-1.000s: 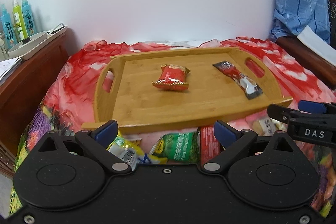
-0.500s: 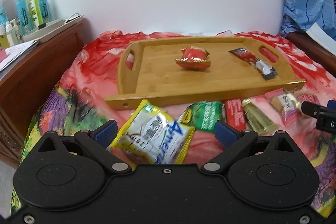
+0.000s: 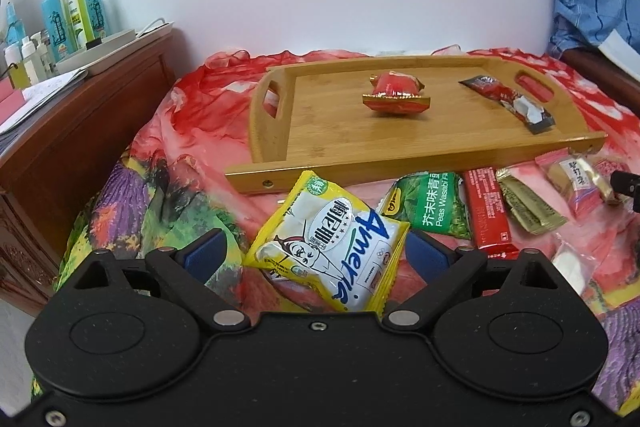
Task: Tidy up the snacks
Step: 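Grasp the yellow Americ biscuit pack with the left tool while the right tool grasps a red-white cracker pack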
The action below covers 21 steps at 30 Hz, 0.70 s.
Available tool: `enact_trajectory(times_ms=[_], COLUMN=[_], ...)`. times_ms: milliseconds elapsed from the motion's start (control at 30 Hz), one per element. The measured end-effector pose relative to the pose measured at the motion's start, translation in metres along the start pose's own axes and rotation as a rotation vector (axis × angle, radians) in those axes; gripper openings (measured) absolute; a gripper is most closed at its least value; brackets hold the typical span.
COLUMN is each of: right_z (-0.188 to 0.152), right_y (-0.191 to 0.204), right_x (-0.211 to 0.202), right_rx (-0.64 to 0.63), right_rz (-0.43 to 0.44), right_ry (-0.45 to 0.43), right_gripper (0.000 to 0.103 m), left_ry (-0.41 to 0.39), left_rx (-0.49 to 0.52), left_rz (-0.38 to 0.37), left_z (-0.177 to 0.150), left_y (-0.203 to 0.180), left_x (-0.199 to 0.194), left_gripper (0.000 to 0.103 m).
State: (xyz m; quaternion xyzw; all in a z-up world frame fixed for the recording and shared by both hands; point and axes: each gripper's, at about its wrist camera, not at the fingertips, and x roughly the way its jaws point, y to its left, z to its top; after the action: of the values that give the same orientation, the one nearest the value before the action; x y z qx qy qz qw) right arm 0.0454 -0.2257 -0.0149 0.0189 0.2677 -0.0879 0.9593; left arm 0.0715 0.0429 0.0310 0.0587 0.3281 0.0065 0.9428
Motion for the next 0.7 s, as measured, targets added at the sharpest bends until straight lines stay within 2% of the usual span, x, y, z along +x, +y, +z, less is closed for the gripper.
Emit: enact_trajectory(times_ms=[167, 467, 700], right_z=[-0.001, 0.001, 0.002], right_y=[0.003, 0.009, 0.017], right_x=[0.006, 0.015, 0.022], right_rx=[-0.015, -0.034, -0.081], right_rz=[-0.010, 0.001, -0.006], right_ry=[0.010, 0.011, 0.002], right_gripper=[0.060, 0.059, 0.058], left_ry=[0.005, -0.004, 0.018], left_rx=[0.025, 0.045, 0.044], left_rz=[-0.004, 0.000, -0.010], left_z=[-0.001, -0.001, -0.002], left_y=[-0.006, -0.007, -0.007], left_x=[0.006, 0.011, 0.018], left_gripper=[0.084, 0.084, 0.085])
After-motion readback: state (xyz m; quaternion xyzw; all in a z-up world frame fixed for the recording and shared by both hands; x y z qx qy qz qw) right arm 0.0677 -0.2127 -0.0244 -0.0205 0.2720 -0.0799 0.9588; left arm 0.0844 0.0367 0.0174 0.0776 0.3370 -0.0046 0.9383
